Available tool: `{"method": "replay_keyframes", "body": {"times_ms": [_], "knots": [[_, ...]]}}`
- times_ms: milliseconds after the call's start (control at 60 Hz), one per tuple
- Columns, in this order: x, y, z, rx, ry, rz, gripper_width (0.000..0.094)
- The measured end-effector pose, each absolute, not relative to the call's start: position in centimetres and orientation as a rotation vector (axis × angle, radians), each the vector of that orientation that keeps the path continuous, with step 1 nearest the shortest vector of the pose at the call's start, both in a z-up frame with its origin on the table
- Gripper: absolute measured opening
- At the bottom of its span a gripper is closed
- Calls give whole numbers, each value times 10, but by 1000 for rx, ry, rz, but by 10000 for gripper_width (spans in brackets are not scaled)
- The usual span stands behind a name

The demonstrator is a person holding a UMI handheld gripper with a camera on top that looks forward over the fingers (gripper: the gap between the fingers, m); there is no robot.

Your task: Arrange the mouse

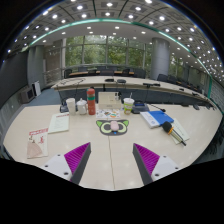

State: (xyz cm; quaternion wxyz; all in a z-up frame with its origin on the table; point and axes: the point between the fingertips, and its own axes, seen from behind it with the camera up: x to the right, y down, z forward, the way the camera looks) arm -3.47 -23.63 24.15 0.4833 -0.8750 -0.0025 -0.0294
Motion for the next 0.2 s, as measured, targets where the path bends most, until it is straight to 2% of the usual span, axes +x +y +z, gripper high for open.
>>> {"method": "replay_keyframes", "body": {"times_ms": [200], "knots": [[-41, -251, 250, -2112, -30, -90, 858]]}}
